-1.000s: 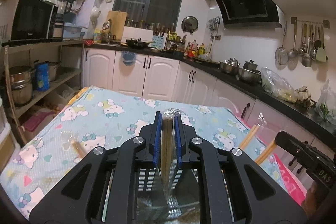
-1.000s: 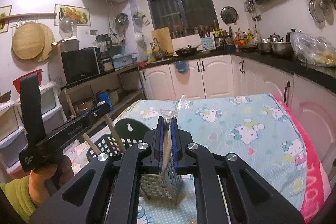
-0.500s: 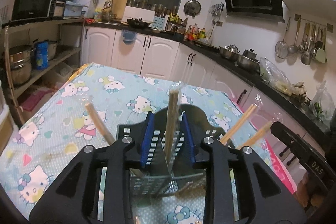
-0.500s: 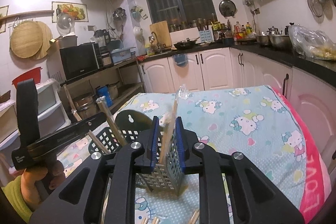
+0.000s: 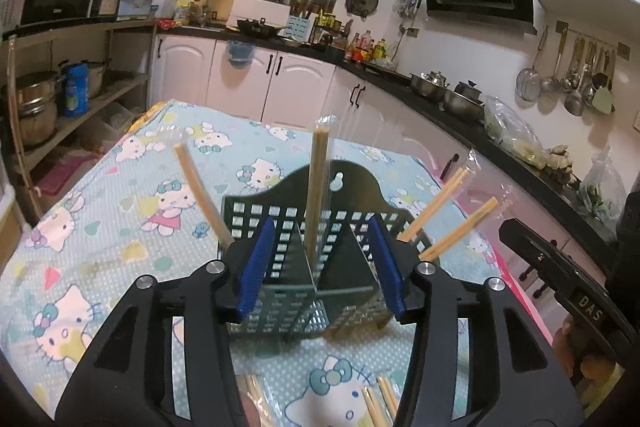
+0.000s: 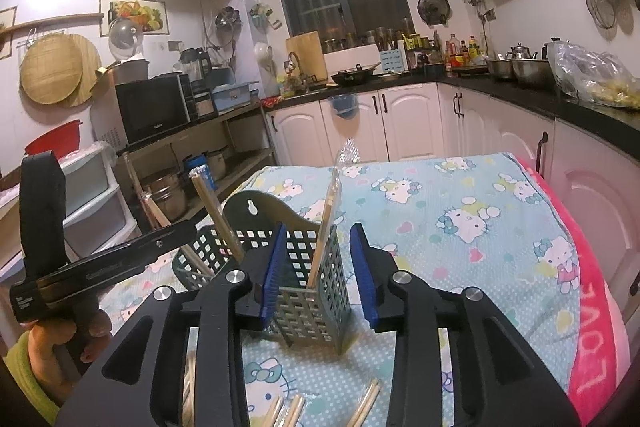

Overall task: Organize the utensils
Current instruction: 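Lower the left tool's chopstick into the caddy while the right tool releases its own inside, then move both open tools down to the wrapped chopsticks lying before the caddy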

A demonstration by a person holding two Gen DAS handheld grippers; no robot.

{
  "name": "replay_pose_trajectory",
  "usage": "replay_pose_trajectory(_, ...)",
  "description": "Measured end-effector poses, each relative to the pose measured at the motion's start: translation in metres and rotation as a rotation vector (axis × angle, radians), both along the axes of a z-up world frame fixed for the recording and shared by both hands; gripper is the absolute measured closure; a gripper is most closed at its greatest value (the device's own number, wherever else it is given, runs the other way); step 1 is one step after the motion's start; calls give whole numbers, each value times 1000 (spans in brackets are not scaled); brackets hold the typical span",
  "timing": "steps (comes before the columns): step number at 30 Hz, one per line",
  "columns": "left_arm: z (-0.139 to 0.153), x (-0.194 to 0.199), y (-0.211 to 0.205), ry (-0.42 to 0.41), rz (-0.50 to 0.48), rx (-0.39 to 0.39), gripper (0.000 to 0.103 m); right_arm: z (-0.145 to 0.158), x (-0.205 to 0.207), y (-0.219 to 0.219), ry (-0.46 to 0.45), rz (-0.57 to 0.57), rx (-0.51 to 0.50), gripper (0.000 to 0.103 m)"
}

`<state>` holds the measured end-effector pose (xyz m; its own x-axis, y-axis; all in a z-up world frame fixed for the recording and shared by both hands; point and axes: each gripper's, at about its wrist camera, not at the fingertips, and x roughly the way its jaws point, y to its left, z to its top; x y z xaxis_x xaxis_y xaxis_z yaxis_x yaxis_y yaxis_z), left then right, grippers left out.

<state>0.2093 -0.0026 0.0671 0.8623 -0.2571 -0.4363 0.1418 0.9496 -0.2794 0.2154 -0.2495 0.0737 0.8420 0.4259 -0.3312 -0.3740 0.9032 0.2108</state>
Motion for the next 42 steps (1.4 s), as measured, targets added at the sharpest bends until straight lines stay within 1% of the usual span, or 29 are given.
replay_pose_trajectory(9,-4,-18,8,22,1,-22,46,-3,-13,-3,8,10,-10,67)
replay_pose_trajectory(16,-7,-31,15,26,2,-28,40,-6,-24,0,17,27,-26,66)
replay_pose_trajectory(18,-9,-35,16,31,1,-25,37,-6,-27,1,20,31,-29,66)
replay_pose_trajectory(23,-16,-44,19,52,1,-25,36,-9,-36,5,33,43,-39,66)
replay_pose_trajectory(25,-17,-46,22,60,5,-28,26,-11,-39,6,37,47,-44,66)
replay_pose_trajectory(26,-18,-48,24,62,9,-31,24,-12,-41,7,42,49,-48,65)
replay_pose_trajectory(30,-23,-55,30,76,21,-26,24,-16,-46,11,59,64,-59,65)
replay_pose_trajectory(35,-33,-60,39,116,37,-36,21,-22,-51,15,84,87,-74,64)
replay_pose_trajectory(39,-42,-63,45,140,49,-34,21,-27,-57,19,97,100,-100,64)
replay_pose_trajectory(42,-48,-64,50,163,53,-48,21,-33,-58,20,119,102,-114,64)
